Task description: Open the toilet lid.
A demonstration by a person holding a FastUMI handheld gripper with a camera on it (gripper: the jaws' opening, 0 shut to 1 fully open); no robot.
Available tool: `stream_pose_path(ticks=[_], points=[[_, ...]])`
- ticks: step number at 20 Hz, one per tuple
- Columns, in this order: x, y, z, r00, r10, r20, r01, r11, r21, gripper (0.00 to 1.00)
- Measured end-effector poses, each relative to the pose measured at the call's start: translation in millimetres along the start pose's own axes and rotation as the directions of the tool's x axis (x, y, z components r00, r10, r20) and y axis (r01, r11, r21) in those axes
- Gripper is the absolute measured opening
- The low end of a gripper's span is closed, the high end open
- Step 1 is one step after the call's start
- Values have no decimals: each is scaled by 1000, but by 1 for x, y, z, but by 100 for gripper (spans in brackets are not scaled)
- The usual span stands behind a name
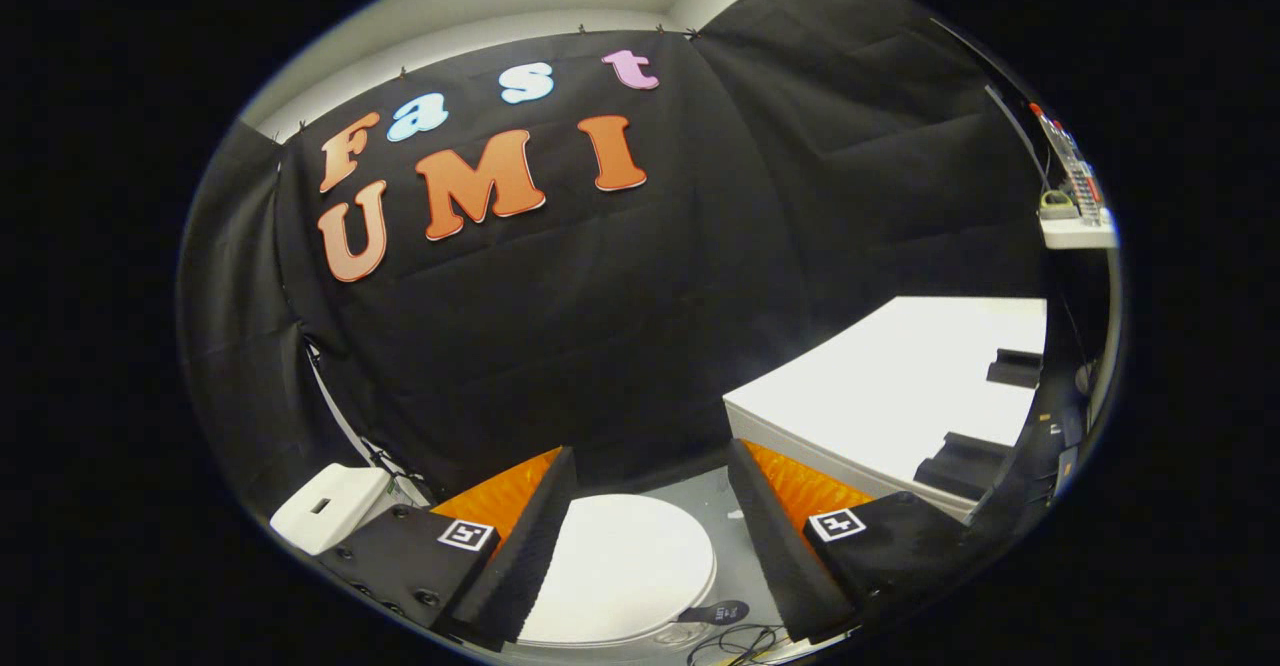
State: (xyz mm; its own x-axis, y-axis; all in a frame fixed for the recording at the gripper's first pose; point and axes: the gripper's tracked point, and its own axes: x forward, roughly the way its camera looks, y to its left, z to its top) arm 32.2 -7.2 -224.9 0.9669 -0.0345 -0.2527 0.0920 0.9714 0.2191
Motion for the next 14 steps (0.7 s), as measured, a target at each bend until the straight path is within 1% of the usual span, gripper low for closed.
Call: stream_pose_path(ticks=[5,10,14], points=[[16,-11,-54,997,-15,-71,18,998,52,99],[24,-36,-115,985,-67,-161,82,993,88,99],[27,-58,-151,971,-116,-211,143,983,117,99]])
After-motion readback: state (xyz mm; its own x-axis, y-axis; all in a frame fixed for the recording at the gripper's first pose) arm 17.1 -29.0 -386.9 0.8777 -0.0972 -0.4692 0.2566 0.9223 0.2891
